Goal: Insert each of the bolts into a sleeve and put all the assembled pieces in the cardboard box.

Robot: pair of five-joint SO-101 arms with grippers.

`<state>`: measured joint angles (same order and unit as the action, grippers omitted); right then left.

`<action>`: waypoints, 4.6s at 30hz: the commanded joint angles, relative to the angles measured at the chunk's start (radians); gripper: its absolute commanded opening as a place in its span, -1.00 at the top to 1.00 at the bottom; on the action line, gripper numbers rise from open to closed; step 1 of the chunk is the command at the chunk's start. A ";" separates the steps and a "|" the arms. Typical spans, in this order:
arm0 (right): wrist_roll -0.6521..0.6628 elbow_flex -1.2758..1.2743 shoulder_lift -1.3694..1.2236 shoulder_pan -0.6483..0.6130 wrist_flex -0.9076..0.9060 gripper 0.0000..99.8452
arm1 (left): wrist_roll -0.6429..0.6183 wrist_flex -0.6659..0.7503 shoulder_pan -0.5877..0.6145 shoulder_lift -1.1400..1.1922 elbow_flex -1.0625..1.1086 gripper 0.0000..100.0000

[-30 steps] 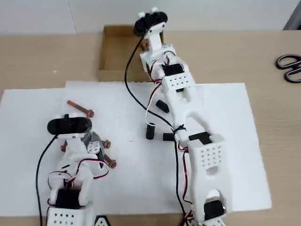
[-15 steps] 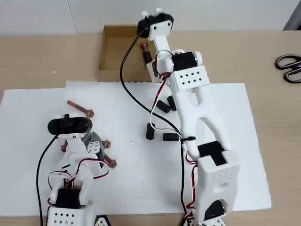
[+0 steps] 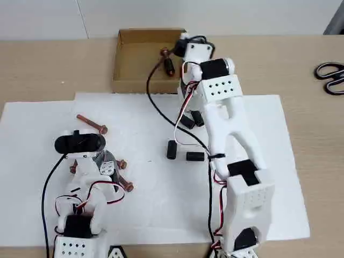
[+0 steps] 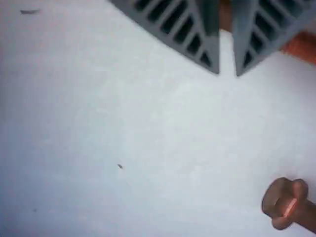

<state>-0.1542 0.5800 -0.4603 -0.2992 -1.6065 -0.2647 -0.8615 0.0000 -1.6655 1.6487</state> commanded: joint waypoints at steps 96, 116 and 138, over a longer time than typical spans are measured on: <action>-0.054 -1.148 1.152 0.435 0.041 0.99 | 0.106 -0.802 0.092 1.346 -1.488 0.99; -0.054 -1.275 1.270 0.437 0.090 0.99 | 1.102 -0.706 0.196 1.616 -1.575 0.99; -0.058 -1.275 1.267 0.438 0.097 0.99 | 1.755 -0.457 0.215 1.665 -1.567 0.77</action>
<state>-0.2002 -0.6997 0.7887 0.1304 -1.5328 1.3311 -1.3740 0.2056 -0.0176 0.1128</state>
